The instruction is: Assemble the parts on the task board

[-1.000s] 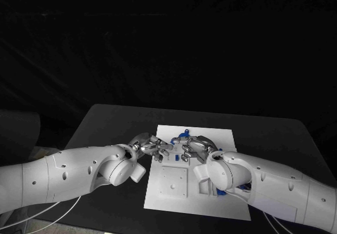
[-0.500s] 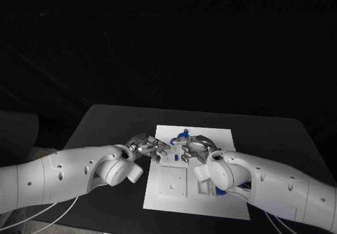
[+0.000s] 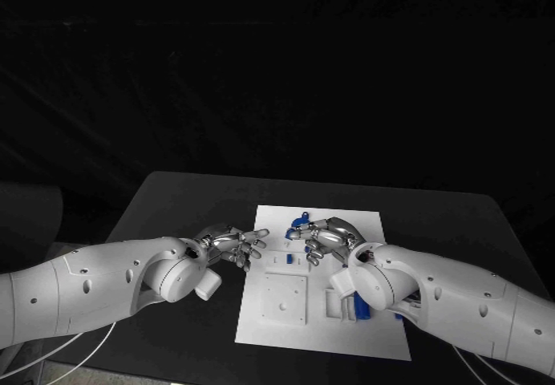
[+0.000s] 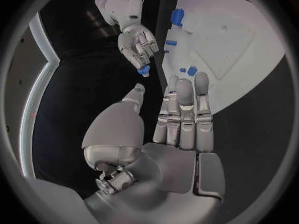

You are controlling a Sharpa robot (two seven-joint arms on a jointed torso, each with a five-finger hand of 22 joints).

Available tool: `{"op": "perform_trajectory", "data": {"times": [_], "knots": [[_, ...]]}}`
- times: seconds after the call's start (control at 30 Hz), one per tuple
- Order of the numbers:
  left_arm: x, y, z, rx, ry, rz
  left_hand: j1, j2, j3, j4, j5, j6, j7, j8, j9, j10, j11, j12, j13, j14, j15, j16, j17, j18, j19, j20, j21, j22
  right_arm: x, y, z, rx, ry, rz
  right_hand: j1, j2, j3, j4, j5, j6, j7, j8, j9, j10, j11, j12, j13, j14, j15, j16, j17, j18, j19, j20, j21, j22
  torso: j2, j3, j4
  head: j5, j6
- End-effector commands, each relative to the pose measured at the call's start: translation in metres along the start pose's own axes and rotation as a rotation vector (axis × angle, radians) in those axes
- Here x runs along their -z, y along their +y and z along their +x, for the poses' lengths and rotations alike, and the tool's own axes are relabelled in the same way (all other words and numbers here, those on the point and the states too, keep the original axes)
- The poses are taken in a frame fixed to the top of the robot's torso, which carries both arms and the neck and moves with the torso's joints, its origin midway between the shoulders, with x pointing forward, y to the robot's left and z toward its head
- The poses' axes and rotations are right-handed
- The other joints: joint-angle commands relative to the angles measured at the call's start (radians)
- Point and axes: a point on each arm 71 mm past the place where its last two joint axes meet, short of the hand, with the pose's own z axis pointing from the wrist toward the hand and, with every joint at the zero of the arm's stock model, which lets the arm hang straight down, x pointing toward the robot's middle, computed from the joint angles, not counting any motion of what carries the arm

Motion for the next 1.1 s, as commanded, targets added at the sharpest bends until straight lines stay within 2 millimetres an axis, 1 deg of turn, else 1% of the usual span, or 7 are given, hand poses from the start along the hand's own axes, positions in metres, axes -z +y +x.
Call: {"op": "perform_trajectory", "data": {"times": [0.03, 0.13, 0.3, 0.33, 0.63, 0.83, 1.1], "knots": [[-0.001, 0.004, 0.01, 0.01, 0.082, -0.082, 0.008, 0.013, -0.074, 0.035, -0.005, 0.012, -0.001, 0.006, -0.003, -0.004, -0.002, 0.005, 0.0, -0.006, -0.003, -0.001, 0.0, -0.006, 0.012, -0.001, -0.007, -0.003, 0.0, 0.003, 0.007, 0.161, 0.093, -0.035, -0.009, 0.002, 0.006, -0.004, -0.002, 0.038, -0.015, 0.004, 0.048, 0.002, -0.008, -0.002, 0.001, -0.002, -0.004, 0.003, 0.001, -0.013, 0.001, -0.008, 0.006, 0.068, 0.0, -0.0006, -0.0004, 0.001, -0.002], [-0.002, 0.003, 0.016, 0.006, 0.096, -0.097, 0.029, 0.027, -0.099, 0.052, -0.005, 0.02, -0.004, 0.005, -0.007, 0.0, -0.004, 0.004, -0.003, -0.004, -0.005, 0.002, 0.002, -0.008, 0.016, -0.004, -0.01, -0.003, 0.0, 0.004, 0.008, 0.249, 0.109, -0.044, -0.01, 0.001, 0.01, -0.007, -0.007, 0.04, -0.015, 0.004, 0.05, 0.003, -0.009, -0.004, 0.002, -0.001, -0.004, 0.003, 0.001, -0.011, 0.001, -0.008, 0.008, 0.067, 0.0, -0.0001, -0.0002, 0.001, -0.003], [-0.004, 0.002, 0.023, 0.005, 0.115, -0.104, 0.042, 0.055, -0.126, 0.049, -0.005, 0.041, -0.009, 0.003, -0.011, 0.005, -0.007, 0.005, -0.003, -0.003, -0.008, 0.003, 0.004, -0.01, 0.019, -0.006, -0.012, -0.002, 0.0, 0.005, 0.01, 0.328, 0.113, -0.053, -0.01, -0.002, 0.014, -0.008, -0.011, 0.041, -0.015, 0.004, 0.051, 0.006, -0.009, -0.006, 0.002, 0.0, -0.004, 0.004, 0.001, -0.01, 0.002, -0.007, 0.011, 0.067, 0.0, -0.0005, -0.0007, 0.001, -0.007], [-0.004, 0.001, 0.025, 0.006, 0.119, -0.104, 0.055, 0.09, -0.18, 0.036, -0.005, 0.05, -0.011, 0.002, -0.024, 0.008, -0.008, 0.003, -0.004, -0.003, -0.009, 0.002, 0.005, -0.013, 0.021, -0.008, -0.019, 0.001, 0.0, 0.005, 0.01, 0.338, 0.112, -0.054, -0.01, -0.002, 0.014, -0.008, -0.011, 0.041, -0.015, 0.004, 0.051, 0.006, -0.009, -0.006, 0.002, 0.0, -0.004, 0.004, 0.001, -0.01, 0.002, -0.007, 0.011, 0.067, 0.0, -0.0002, -0.0006, 0.0, -0.007], [-0.005, -0.002, 0.032, 0.027, 0.131, -0.085, 0.074, 0.111, -0.177, 0.016, -0.005, 0.062, -0.016, 0.003, -0.021, 0.015, -0.012, 0.005, -0.003, 0.0, -0.012, 0.006, 0.008, -0.013, 0.023, -0.01, -0.019, 0.003, -0.001, 0.006, 0.01, 0.441, 0.082, -0.046, -0.011, -0.009, 0.03, -0.009, -0.019, 0.045, -0.016, 0.004, 0.053, 0.013, -0.01, -0.008, 0.005, 0.003, -0.004, 0.004, 0.001, -0.009, 0.005, -0.007, 0.021, 0.068, 0.001, -0.0011, 0.0007, -0.002, -0.013], [-0.006, -0.005, 0.035, 0.048, 0.133, -0.069, 0.073, 0.135, -0.206, -0.019, -0.005, 0.066, -0.017, 0.003, -0.024, 0.022, -0.013, 0.001, -0.004, 0.001, -0.014, 0.006, 0.01, -0.016, 0.026, -0.013, -0.024, 0.01, -0.001, 0.007, 0.01, 0.512, 0.047, -0.04, -0.014, -0.015, 0.045, -0.008, -0.027, 0.047, -0.017, 0.004, 0.054, 0.017, -0.011, -0.013, 0.006, 0.004, -0.005, 0.004, 0.001, -0.008, 0.007, -0.007, 0.024, 0.068, 0.0, -0.002, 0.0002, -0.002, -0.017], [-0.006, -0.006, 0.037, 0.063, 0.133, -0.063, 0.072, 0.134, -0.209, -0.021, -0.005, 0.062, -0.016, 0.001, -0.025, 0.023, -0.012, 0.0, -0.004, 0.001, -0.014, 0.006, 0.011, -0.016, 0.027, -0.013, -0.025, 0.011, -0.002, 0.008, 0.011, 0.541, 0.025, -0.041, -0.014, -0.017, 0.049, -0.008, -0.033, 0.048, -0.017, 0.004, 0.055, 0.019, -0.011, -0.012, 0.007, 0.005, -0.005, 0.005, 0.002, -0.008, 0.007, -0.007, 0.024, 0.068, 0.0, -0.0014, 0.0005, -0.001, -0.019]]}}
